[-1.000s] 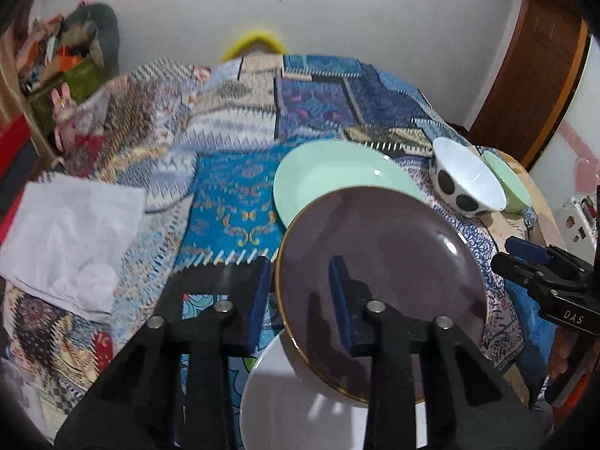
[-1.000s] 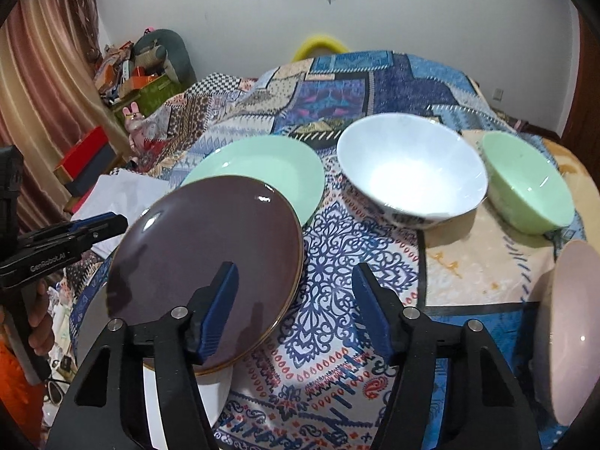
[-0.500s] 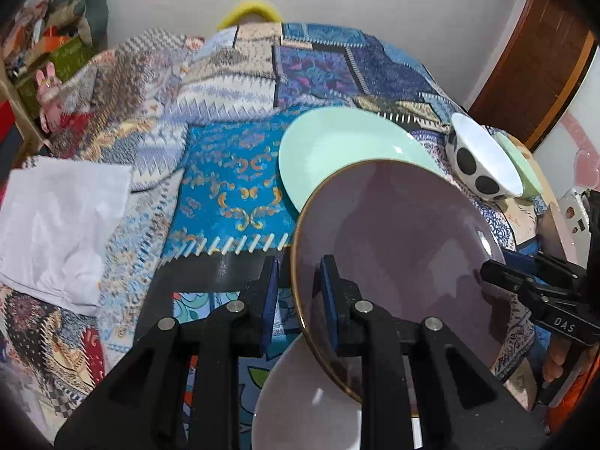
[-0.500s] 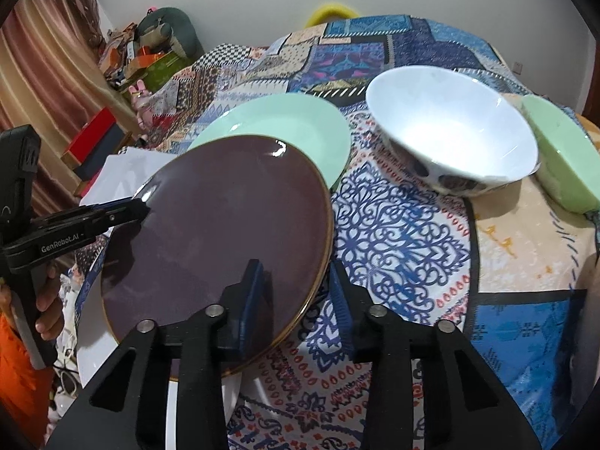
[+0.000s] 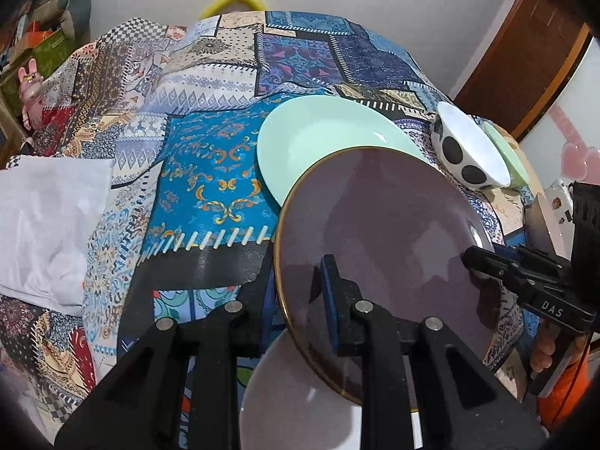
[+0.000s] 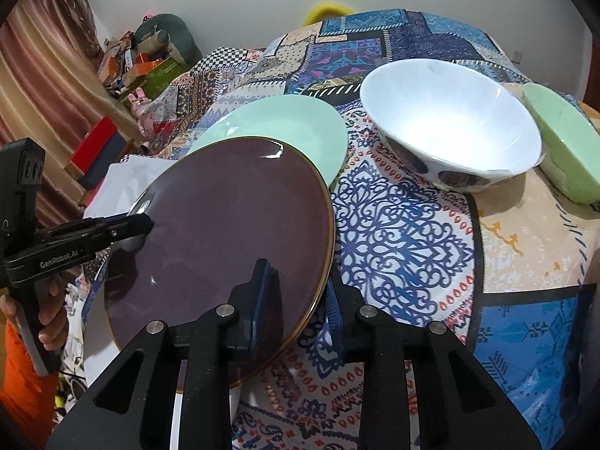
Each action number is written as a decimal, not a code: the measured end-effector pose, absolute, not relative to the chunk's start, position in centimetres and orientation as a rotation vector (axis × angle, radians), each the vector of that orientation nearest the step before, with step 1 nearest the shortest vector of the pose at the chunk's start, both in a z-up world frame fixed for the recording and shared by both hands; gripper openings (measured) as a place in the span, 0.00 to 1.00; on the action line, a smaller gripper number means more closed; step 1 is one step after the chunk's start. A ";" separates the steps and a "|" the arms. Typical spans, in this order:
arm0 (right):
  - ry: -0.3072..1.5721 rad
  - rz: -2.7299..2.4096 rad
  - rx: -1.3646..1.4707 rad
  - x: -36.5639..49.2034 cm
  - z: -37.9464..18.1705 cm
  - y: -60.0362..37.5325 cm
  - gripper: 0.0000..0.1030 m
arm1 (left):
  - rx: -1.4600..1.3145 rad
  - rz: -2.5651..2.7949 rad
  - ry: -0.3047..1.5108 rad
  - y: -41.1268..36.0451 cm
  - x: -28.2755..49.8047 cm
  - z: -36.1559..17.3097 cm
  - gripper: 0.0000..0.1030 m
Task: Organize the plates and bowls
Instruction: 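Lift the brown plate with both grippers and carry it toward the pink bowl, then lower the brown plate onto the cloth and open both grippers, then move both grippers to the white plate and grasp its rim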
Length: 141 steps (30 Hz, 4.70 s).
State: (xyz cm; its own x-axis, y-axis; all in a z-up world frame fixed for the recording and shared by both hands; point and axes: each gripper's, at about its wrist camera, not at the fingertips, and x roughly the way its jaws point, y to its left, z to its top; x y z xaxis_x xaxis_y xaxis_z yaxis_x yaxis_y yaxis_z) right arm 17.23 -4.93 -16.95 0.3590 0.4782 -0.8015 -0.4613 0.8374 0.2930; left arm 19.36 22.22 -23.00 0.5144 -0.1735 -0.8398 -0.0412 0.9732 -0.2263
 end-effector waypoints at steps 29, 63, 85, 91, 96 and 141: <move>1.018 0.546 0.042 16.4 -15.6 -9.5 0.21 | -0.245 -0.145 1.042 17.9 18.1 -22.2 0.21; 0.972 0.479 0.067 12.6 -12.1 -17.2 0.20 | -0.173 -0.193 1.046 8.0 14.3 -18.4 0.21; 1.056 0.435 0.093 12.7 -15.5 -20.8 0.20 | -0.150 -0.201 1.157 3.8 15.7 -22.3 0.21; 1.077 0.431 0.099 13.1 -16.3 -20.8 0.20 | -0.130 -0.183 1.167 3.6 16.5 -23.1 0.22; 1.086 0.431 0.106 13.2 -16.6 -20.8 0.20 | -0.134 -0.177 1.181 3.7 17.2 -23.7 0.22; 0.901 0.588 0.010 7.8 -8.8 -11.9 0.60 | -0.157 0.068 0.842 13.5 6.6 -13.3 0.79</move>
